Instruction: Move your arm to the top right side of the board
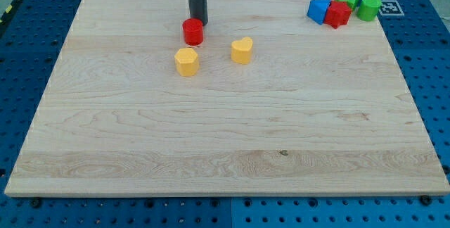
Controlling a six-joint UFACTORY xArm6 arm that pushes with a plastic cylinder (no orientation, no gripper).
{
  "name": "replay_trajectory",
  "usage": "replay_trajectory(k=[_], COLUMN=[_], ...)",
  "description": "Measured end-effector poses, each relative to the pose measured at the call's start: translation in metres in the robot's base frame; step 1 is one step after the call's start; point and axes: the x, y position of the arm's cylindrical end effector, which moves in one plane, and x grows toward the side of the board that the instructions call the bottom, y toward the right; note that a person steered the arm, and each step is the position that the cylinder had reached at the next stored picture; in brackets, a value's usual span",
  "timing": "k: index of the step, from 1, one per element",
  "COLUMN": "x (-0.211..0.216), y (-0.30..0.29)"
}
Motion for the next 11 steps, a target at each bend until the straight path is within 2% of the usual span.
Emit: replay_trajectory(k=[1,2,3,4,5,7,9,11], x=[-0.045,-0.093,-0.104,-0.105,-0.104,-0.105,-0.105,-0.105], y=[0.010,0.045,0.089,0.140,0.160,0.172,0.228,0.231])
